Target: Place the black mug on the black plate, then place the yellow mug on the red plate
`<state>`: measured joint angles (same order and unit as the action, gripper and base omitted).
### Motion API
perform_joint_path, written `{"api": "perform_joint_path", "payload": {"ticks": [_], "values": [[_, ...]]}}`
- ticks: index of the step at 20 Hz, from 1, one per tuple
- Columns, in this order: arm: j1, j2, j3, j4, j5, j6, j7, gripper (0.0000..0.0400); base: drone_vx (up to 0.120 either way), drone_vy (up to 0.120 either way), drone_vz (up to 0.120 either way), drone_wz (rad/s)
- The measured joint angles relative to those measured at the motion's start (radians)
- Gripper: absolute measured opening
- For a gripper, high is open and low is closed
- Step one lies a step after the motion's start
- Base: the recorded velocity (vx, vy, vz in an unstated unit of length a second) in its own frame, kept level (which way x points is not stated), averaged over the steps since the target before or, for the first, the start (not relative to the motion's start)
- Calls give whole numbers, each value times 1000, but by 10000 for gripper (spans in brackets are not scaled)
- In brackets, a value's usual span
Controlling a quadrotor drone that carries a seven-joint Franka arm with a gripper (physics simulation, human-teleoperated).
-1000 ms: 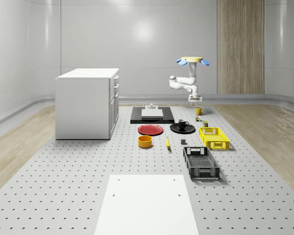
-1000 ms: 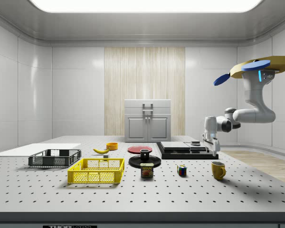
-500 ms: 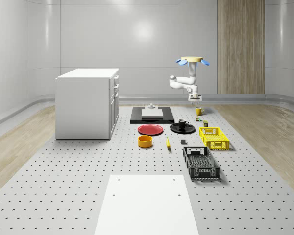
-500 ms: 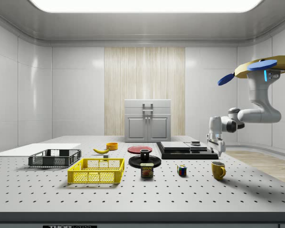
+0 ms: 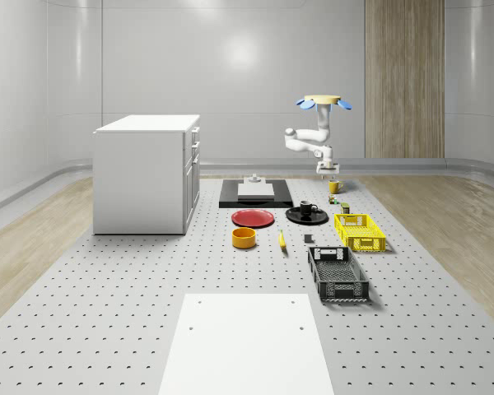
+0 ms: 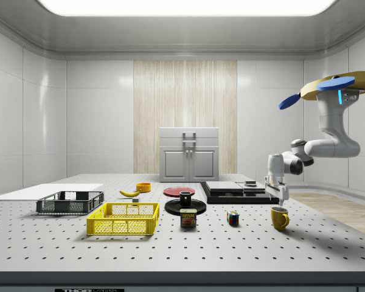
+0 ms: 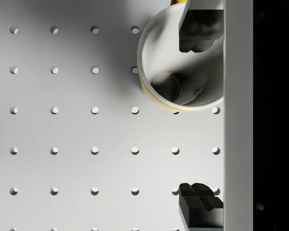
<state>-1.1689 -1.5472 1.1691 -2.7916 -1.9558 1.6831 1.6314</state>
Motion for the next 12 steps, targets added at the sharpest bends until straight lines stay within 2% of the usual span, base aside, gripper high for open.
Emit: {"api": "perform_joint_path", "payload": {"ticks": [12], "values": [[-31,22,-49,23,-51,4,17,400,0,0,0,0]]}}
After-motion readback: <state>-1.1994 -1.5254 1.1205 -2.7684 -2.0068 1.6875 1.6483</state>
